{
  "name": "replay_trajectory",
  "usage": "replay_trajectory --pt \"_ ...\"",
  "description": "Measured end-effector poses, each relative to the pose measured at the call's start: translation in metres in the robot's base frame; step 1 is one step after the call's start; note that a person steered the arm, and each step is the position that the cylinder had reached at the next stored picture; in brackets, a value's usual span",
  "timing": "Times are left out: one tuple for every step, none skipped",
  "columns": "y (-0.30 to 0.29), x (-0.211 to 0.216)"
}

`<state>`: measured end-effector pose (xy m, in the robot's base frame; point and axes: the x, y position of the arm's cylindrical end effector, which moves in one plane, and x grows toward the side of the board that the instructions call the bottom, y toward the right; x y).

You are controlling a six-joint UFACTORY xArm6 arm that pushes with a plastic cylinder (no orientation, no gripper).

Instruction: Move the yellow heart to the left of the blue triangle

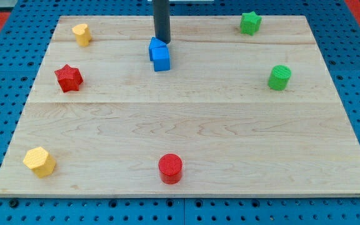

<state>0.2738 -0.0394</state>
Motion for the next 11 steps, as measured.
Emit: replay_trajectory --pt "-0.040 -0.057" --pt "-0.092 -0.080" --pt "-0.161 -0.063" --pt "-0.193 -0.046" --pt "-0.198 -0.039" --pt "-0.140 -0.017" --pt "-0.143 -0.005" --pt "-0.205 -0.017" --pt "-0.188 0.027" --pt "-0.135 0.031" --pt "-0.120 0.031"
